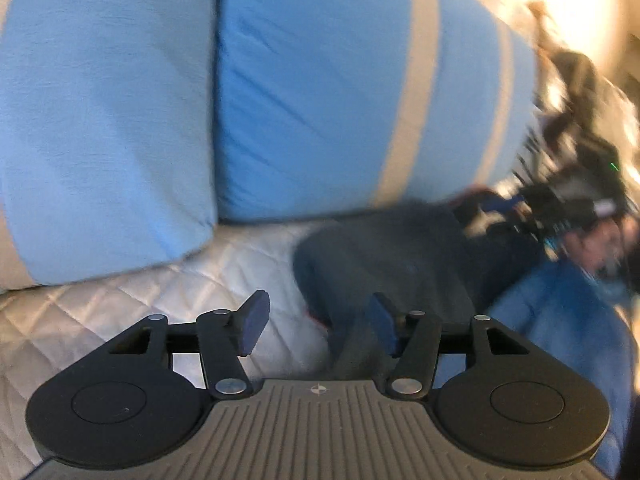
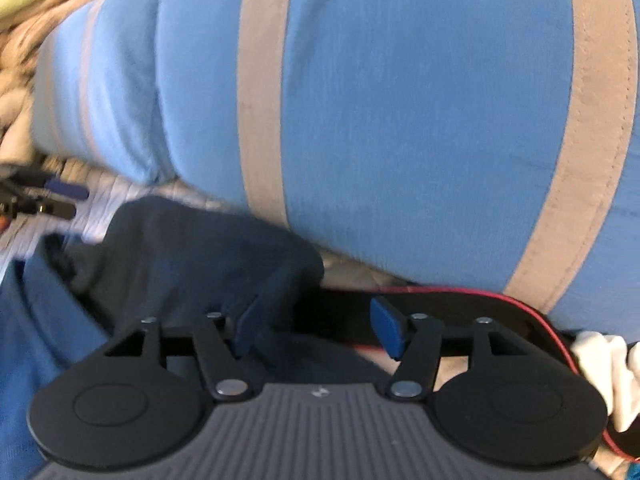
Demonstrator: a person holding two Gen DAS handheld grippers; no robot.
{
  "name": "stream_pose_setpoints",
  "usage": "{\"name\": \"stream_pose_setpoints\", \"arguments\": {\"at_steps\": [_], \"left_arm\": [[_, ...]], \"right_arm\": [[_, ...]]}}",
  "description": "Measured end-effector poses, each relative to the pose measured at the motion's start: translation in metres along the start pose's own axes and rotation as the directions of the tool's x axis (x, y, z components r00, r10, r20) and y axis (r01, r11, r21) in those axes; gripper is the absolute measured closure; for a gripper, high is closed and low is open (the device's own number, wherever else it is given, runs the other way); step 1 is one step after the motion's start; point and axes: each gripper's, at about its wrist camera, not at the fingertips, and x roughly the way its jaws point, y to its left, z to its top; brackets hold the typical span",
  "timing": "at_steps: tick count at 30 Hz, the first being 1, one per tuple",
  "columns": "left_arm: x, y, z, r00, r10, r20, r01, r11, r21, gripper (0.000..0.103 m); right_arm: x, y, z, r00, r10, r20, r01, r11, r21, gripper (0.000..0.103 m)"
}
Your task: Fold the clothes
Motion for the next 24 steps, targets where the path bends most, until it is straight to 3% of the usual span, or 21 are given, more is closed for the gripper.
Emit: {"name": "stream_pose_setpoints", "arguments": {"at_steps": [4, 6, 8, 11, 15, 17, 20, 21, 24], "left_arm": [[0.026, 0.000, -0.011, 0.997, 0.052, -0.065, -0.046, 0.995, 0.091, 0.050], [0.033, 0.002, -0.016, 0.988, 0.130, -0.082, -0.121, 0.986, 0.113, 0.051], [0.043, 0.000, -0.020, 0.957, 0.276, -0.094, -0.257, 0.951, 0.170, 0.060], [0.060, 0.002, -0.022, 0.892, 0.442, -0.100, -0.415, 0.886, 0.208, 0.058], [0.069, -0.001, -0.017, 0.852, 0.519, -0.071, -0.496, 0.842, 0.212, 0.058], [0.067, 0.001, -0.014, 0.842, 0.535, -0.064, -0.518, 0.837, 0.178, 0.058], [0.048, 0.008, -0.007, 0.848, 0.529, -0.032, -0.524, 0.847, 0.090, 0.059], [0.039, 0.011, -0.006, 0.863, 0.505, -0.016, -0.503, 0.862, 0.068, 0.059], [0.010, 0.018, -0.004, 0.950, 0.312, 0.015, -0.313, 0.949, 0.035, 0.058]], "right_arm": [[0.004, 0.000, -0.010, 0.999, -0.022, -0.049, 0.018, 0.996, -0.084, 0.026], [0.010, 0.001, -0.015, 0.996, -0.045, -0.076, 0.035, 0.991, -0.129, 0.026], [0.023, 0.002, -0.019, 0.984, -0.151, -0.094, 0.134, 0.977, -0.166, 0.028], [0.036, -0.001, -0.024, 0.971, -0.225, -0.086, 0.209, 0.964, -0.166, 0.025], [0.040, 0.003, -0.029, 0.965, -0.256, -0.060, 0.241, 0.951, -0.191, 0.021], [0.039, 0.000, -0.029, 0.964, -0.260, -0.059, 0.248, 0.955, -0.162, 0.018], [0.033, -0.004, -0.029, 0.966, -0.252, -0.059, 0.245, 0.964, -0.103, 0.018], [0.029, -0.005, -0.029, 0.967, -0.249, -0.054, 0.244, 0.966, -0.090, 0.018], [0.014, -0.007, -0.028, 0.969, -0.245, -0.025, 0.242, 0.967, -0.081, 0.018]]}}
